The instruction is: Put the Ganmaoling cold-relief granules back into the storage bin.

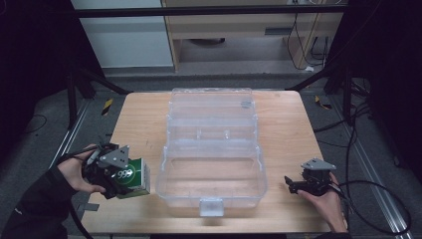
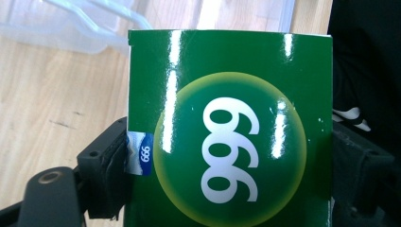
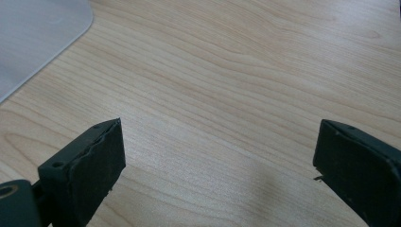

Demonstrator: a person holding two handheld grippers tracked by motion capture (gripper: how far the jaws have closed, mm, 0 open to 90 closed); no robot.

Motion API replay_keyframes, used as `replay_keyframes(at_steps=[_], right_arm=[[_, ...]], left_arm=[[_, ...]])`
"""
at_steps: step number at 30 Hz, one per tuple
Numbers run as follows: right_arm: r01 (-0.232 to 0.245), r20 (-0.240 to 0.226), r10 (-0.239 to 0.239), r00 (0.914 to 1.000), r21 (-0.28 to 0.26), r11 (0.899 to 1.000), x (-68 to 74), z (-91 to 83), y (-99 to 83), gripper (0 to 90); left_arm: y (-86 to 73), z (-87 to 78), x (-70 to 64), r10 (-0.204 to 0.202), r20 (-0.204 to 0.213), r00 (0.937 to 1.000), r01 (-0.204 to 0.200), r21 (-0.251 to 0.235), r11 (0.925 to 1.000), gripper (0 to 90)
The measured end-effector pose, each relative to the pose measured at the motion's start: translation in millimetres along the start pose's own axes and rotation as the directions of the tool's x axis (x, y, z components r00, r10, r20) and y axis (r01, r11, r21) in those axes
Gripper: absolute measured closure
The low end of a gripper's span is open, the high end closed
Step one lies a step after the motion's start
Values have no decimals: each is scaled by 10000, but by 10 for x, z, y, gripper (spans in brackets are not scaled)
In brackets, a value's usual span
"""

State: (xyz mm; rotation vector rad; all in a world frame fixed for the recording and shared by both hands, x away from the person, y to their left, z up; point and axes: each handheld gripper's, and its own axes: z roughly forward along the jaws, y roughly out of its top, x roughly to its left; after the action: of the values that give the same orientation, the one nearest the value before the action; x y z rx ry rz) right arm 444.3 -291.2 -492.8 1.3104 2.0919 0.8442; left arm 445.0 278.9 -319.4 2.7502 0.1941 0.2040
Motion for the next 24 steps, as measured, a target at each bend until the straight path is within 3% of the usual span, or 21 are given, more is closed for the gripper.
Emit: replay_keyframes(at_steps=[13, 24], right_arm=[[-66, 6, 66, 10000, 24, 10000, -8, 2, -7, 34], [-50, 7, 50, 10000, 48, 10000, -11, 0, -11, 34]], left_arm=[[320, -81, 43, 282, -26, 9996, -282, -98, 9996, 150], [655, 11, 79, 829, 128, 9965, -826, -213, 9964, 150]])
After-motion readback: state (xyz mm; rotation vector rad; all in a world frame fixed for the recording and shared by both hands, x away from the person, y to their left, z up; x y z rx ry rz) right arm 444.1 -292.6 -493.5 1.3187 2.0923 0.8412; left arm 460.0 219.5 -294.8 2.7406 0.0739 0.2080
